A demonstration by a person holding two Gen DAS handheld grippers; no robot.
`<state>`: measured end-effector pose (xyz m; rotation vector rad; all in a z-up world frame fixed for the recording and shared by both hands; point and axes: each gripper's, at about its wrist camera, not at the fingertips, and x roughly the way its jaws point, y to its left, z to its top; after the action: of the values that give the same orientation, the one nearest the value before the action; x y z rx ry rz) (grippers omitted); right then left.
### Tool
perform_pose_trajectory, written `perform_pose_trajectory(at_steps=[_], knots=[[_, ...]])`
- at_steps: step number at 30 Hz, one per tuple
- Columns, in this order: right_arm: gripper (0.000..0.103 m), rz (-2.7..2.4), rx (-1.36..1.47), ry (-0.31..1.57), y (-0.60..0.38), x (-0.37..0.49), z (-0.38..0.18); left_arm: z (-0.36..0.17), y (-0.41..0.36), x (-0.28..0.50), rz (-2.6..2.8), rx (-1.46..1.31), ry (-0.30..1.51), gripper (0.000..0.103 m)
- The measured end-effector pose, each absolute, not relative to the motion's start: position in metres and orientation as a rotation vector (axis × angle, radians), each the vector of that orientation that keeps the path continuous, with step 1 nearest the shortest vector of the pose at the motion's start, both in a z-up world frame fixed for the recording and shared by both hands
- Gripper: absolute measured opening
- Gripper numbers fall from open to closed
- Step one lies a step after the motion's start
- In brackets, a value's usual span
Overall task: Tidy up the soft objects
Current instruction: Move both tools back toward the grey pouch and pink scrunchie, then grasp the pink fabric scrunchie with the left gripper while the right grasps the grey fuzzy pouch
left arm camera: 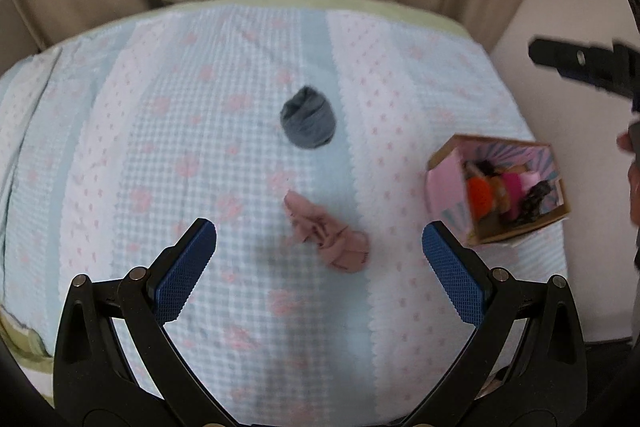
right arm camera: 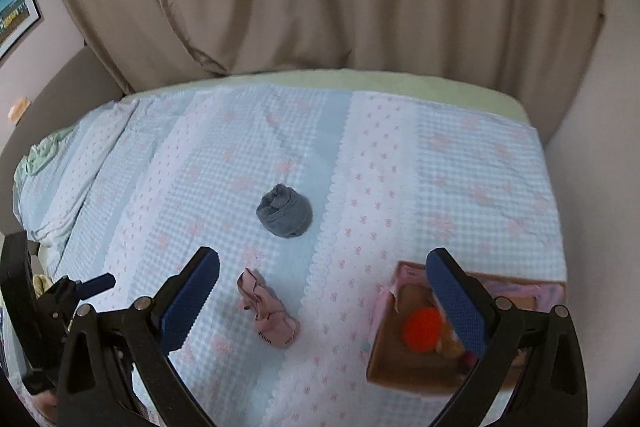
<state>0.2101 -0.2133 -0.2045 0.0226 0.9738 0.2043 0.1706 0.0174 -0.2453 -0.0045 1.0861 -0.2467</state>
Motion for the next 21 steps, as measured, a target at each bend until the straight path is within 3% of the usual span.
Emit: perform_pose_trajectory(at_steps=[21], knots=[[0.103, 0.535, -0.336, 1.212, -0.121, 0.364, -0.4, -0.457, -0.025, 0.226, -0.429, 0.16, 1.341, 0.103]])
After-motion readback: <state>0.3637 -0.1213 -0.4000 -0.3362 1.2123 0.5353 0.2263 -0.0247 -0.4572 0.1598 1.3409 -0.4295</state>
